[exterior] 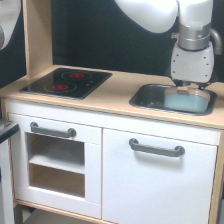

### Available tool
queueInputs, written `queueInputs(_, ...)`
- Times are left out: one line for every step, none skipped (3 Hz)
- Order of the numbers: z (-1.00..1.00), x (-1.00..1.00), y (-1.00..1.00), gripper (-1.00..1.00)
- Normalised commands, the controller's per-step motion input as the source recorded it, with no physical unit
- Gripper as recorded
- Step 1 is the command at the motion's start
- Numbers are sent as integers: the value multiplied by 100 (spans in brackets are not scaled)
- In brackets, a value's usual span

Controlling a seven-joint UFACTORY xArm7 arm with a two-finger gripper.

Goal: Place the pot in the sink

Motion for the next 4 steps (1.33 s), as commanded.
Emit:
queueInputs(63, 52, 8, 93)
queueInputs(60, 58, 8, 93)
queueInputs(58, 49, 11, 93)
queueInputs(59, 50, 10, 93)
